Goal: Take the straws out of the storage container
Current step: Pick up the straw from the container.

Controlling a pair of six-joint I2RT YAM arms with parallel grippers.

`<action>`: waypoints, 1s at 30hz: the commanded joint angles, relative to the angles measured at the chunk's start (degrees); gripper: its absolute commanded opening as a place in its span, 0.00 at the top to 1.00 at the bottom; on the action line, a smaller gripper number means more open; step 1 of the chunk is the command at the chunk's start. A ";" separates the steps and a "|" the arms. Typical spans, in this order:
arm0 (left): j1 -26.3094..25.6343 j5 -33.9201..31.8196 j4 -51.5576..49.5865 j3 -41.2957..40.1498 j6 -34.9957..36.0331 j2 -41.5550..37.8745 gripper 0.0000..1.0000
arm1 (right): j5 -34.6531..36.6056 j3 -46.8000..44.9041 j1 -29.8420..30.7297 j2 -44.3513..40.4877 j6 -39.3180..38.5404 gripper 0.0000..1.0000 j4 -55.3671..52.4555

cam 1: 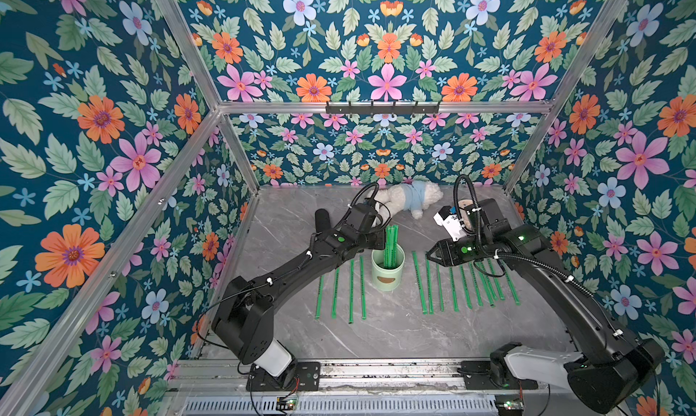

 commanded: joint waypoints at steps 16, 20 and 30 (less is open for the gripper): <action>-0.32 -0.75 -0.15 1.46 0.66 1.33 0.88 | -0.15 -0.14 -0.10 0.41 -0.16 0.55 0.81; -0.49 -1.52 -1.29 1.48 0.64 0.48 0.89 | -0.31 -0.20 -0.06 0.45 -0.16 0.55 0.79; -0.96 -4.46 -5.79 2.15 0.96 -3.43 0.90 | -0.67 -0.05 -0.09 0.10 0.01 0.55 0.86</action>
